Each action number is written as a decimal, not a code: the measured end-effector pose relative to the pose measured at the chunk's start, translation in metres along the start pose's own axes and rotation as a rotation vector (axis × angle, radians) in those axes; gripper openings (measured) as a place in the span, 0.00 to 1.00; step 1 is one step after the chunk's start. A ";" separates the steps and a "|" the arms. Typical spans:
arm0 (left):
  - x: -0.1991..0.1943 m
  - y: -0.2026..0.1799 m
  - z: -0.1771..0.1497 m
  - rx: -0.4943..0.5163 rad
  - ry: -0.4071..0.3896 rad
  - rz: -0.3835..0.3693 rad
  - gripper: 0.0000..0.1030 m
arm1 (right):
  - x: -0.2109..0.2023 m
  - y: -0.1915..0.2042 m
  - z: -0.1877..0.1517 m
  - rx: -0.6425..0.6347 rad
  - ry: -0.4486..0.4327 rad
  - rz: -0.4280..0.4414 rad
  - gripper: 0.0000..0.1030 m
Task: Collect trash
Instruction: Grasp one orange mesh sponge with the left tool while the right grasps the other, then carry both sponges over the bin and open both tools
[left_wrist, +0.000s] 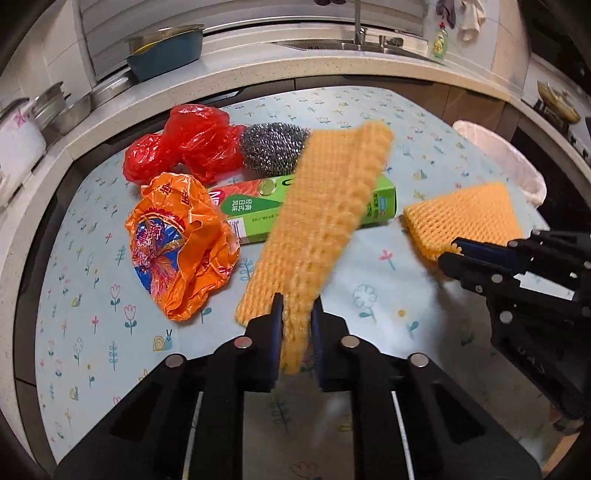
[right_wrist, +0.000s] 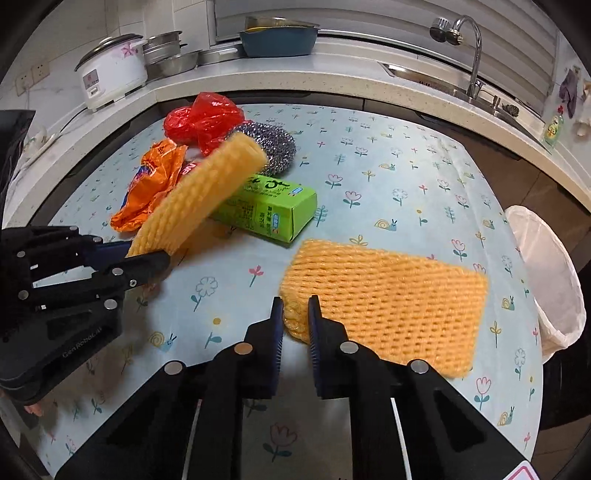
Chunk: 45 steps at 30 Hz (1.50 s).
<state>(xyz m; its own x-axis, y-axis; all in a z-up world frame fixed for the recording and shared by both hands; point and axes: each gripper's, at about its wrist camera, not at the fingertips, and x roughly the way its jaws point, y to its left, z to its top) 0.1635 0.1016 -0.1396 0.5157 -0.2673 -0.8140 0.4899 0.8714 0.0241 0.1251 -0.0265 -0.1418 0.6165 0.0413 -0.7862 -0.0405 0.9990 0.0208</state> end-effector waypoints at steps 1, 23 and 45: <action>-0.003 0.000 0.001 -0.012 -0.004 -0.011 0.11 | -0.004 -0.003 0.002 0.014 -0.011 0.002 0.09; -0.040 -0.111 0.093 -0.003 -0.117 -0.185 0.10 | -0.114 -0.152 0.049 0.295 -0.298 -0.022 0.08; 0.033 -0.265 0.195 0.163 -0.068 -0.346 0.11 | -0.084 -0.323 0.046 0.525 -0.300 -0.089 0.08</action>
<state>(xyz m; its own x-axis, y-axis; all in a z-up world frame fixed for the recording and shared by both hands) 0.1881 -0.2184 -0.0600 0.3431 -0.5650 -0.7504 0.7456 0.6497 -0.1483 0.1220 -0.3519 -0.0541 0.7976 -0.1156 -0.5920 0.3675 0.8714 0.3250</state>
